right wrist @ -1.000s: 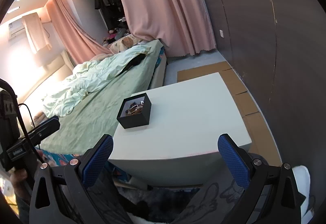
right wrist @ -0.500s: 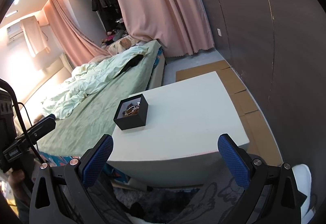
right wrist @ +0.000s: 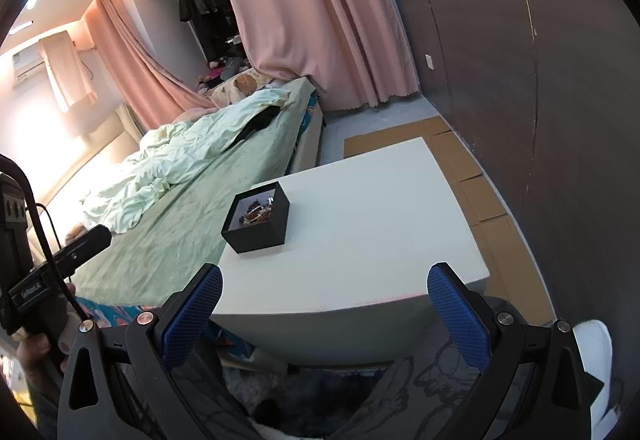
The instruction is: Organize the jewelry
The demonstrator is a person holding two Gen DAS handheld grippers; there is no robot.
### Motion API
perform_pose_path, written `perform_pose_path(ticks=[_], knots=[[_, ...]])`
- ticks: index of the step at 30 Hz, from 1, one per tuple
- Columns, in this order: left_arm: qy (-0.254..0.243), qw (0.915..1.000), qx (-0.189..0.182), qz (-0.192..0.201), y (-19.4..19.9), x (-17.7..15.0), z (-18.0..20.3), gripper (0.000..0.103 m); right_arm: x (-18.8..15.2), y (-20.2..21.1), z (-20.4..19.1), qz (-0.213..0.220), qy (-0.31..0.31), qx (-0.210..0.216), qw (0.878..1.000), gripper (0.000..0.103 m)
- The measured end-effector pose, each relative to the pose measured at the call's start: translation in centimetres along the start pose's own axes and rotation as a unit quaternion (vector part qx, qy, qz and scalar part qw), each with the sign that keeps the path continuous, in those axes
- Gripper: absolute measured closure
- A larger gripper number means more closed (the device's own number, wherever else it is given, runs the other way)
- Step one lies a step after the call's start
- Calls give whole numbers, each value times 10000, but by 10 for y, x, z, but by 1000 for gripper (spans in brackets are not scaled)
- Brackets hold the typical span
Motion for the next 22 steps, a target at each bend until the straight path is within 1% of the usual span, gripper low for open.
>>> perform_pose_path(ticks=[5, 11, 17, 22], knots=[[-23, 10000, 28, -32, 0, -3, -2, 0, 0, 0, 0, -3, 14, -18, 10000, 0], [-8, 10000, 12, -38, -1, -7, -4, 0, 1, 2, 3, 58, 14, -154, 9999, 0], [35, 10000, -18, -65, -2, -14, -7, 0, -5, -3, 3, -18, 29, -190, 9998, 0], [-41, 10000, -2, -11, 0, -18, -8, 0, -8, -9, -1, -58, 42, -222, 9997, 0]])
Point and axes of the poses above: each gripper's, at about its wrist camera, not at the fingertips, and y roughly against the way its jaws point, z to its right, x to its top, the point moved 10 cm from there along -y, roughly the way its jaws point, and after that the axes turned 5 degrees about -x, right-handed, at the moved point
